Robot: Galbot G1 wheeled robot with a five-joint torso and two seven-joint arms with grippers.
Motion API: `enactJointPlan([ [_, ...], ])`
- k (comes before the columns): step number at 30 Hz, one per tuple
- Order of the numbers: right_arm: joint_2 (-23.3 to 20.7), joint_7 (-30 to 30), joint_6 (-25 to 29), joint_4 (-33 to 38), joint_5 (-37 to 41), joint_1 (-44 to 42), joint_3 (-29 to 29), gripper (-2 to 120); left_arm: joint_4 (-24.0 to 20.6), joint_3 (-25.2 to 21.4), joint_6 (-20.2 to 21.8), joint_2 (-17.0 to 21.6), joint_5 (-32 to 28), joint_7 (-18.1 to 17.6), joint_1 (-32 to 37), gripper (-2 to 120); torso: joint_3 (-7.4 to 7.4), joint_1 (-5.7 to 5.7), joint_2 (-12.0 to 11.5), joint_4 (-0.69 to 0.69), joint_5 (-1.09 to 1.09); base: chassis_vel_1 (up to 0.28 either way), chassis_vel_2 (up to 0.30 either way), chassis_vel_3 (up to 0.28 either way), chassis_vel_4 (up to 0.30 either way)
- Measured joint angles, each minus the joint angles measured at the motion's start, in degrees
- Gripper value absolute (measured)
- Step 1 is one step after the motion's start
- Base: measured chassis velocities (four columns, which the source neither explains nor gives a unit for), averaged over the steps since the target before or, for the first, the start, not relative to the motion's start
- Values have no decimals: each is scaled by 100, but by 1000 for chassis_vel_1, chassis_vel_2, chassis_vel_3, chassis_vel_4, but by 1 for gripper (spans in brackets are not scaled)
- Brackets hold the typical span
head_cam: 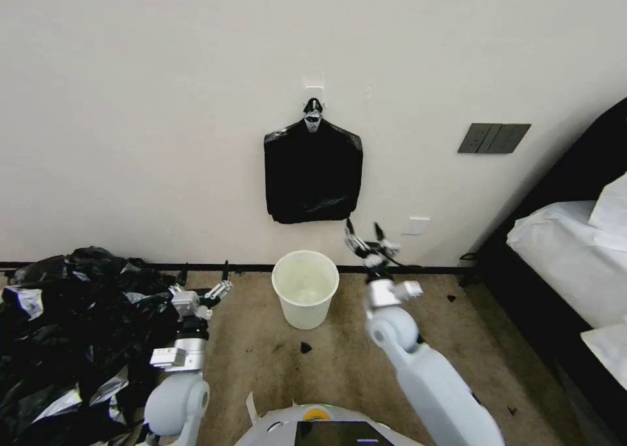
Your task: Place a trash bag onto the trash bin.
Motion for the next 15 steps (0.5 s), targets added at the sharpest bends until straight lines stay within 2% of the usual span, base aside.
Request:
enactJointPlan([
  [4, 451, -144, 42, -363, 1229, 992, -495, 100, 30, -8, 0, -17, 76, -40, 71, 100, 0, 0, 0, 1, 0, 0, 0, 0, 0],
  [8, 612, -157, -30, -657, 1852, 1562, -599, 100, 10, -49, 25, 13, 98, -90, 115, 100, 0, 0, 0, 1, 0, 0, 0, 0, 0],
  [9, 657, -112, -162, -744, 2274, 1867, -639, 100, -1, -71, 44, 24, 126, -134, 132, 100, 0, 0, 0, -1, 1, 0, 0, 0, 0],
  [10, 657, -112, -162, -744, 2274, 1867, -639, 100, -1, -71, 44, 24, 126, -134, 132, 100, 0, 0, 0, -1, 1, 0, 0, 0, 0],
  [14, 850, 131, -561, -903, 3245, 2661, -587, 100, -2, -88, 133, 6, 220, -193, 142, 100, 0, 0, 0, 0, 0, 0, 0, 0, 0],
  [15, 850, 131, -561, -903, 3245, 2661, -587, 100, -2, -88, 133, 6, 220, -193, 142, 100, 0, 0, 0, 0, 0, 0, 0, 0, 0],
])
